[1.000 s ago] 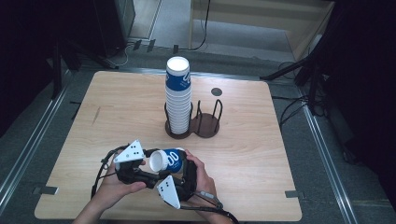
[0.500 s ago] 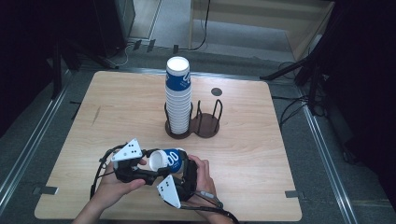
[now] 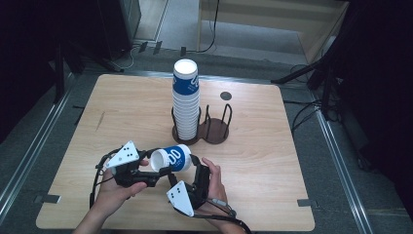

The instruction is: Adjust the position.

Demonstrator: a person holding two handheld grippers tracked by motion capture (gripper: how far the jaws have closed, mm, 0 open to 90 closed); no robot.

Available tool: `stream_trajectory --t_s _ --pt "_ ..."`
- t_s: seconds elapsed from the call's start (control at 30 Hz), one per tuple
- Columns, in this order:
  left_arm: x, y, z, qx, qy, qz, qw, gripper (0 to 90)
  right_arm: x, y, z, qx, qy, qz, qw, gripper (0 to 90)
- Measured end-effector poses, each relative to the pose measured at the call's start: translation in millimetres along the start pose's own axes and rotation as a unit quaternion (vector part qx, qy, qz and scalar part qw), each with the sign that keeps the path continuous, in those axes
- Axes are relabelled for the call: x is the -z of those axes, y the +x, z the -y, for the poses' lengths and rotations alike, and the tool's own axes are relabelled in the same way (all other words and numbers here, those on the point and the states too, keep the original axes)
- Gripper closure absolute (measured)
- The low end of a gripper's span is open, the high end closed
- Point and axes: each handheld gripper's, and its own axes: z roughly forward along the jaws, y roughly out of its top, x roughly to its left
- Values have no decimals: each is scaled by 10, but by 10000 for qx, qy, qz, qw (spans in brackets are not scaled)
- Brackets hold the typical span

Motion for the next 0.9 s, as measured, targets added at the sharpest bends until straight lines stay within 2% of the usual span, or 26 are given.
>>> stream_trajectory --t_s 0.07,0.17,0.2,0.23,0.33,0.57,0.7,0.73,0.9 --pt "9 22 9 -17 -113 -140 9998 280 9 -25 -6 -87 -11 21 10000 79" --pt "9 35 20 -33 -210 -180 9996 280 19 -48 -12 -128 -32 37 9999 79" --pt "17 35 24 -85 -300 -240 9992 280 23 -54 -16 -163 -42 46 9998 78" --pt "27 26 24 -223 -398 -395 9982 280 29 -74 -23 -163 -55 66 9998 78" --pt "39 25 28 -249 -551 -580 9965 279 42 -93 -33 -230 -66 55 9997 77" --pt "73 67 31 -166 -736 -764 9942 279 61 -178 -43 -469 -96 51 9988 77" --pt "98 88 33 -159 -823 -882 9926 279 57 -254 -29 -600 -56 164 9980 77" --pt "102 94 32 -126 -859 -862 9925 279 54 -301 -14 -698 -10 179 9974 74" --pt "90 94 40 -124 -914 -860 9920 279 47 -362 7 -796 35 236 9965 73"
